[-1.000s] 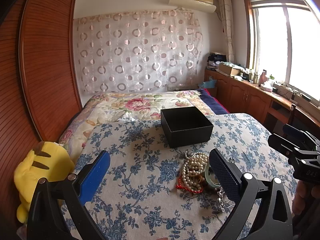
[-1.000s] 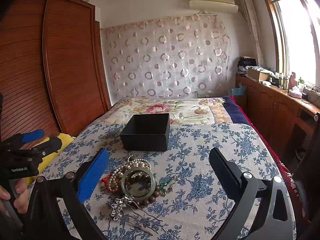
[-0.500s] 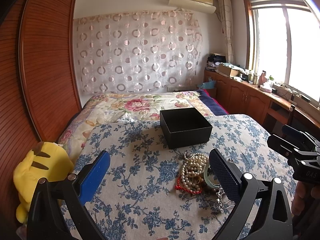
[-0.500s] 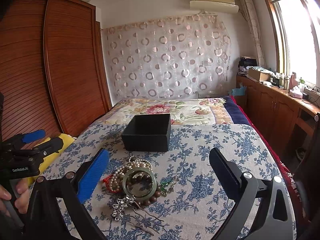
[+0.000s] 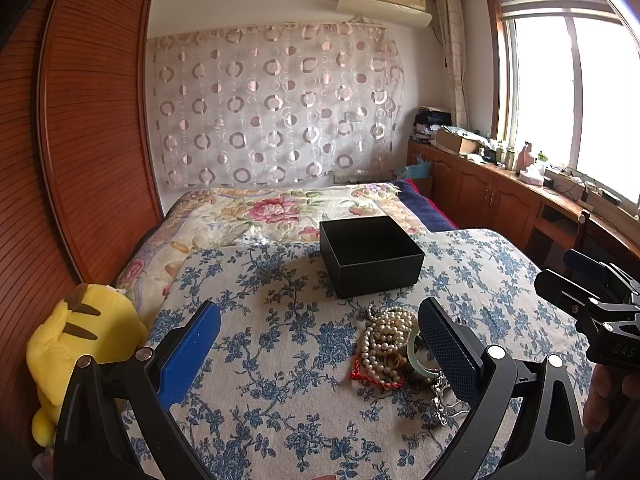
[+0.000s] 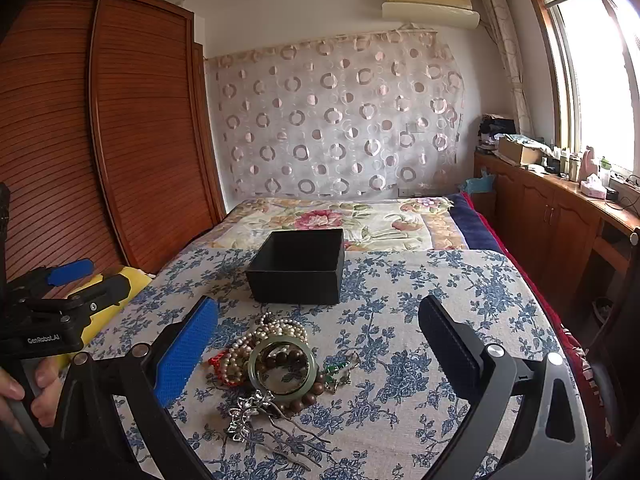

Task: Organize jewelry

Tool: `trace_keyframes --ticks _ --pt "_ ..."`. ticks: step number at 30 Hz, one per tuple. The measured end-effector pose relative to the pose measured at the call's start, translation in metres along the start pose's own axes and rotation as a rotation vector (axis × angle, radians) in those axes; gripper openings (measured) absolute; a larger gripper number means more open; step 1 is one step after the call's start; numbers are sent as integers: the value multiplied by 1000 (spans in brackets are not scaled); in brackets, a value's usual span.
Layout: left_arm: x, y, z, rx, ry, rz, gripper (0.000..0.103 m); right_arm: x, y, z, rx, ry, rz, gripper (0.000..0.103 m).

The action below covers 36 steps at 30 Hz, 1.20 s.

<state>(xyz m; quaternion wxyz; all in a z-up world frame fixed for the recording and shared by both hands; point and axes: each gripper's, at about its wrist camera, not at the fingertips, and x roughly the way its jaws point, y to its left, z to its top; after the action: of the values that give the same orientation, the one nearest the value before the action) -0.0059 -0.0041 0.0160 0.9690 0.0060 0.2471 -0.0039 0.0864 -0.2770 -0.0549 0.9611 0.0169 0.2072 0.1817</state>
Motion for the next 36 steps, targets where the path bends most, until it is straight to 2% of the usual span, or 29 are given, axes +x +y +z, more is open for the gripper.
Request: trace_keyframes --ticks 25,36 --pt "0 0 -1 2 -7 -2 96 0 3 1 -1 -3 1 100" --pt "-3 -4 1 -1 17 -2 96 -2 13 3 -6 6 10 100"
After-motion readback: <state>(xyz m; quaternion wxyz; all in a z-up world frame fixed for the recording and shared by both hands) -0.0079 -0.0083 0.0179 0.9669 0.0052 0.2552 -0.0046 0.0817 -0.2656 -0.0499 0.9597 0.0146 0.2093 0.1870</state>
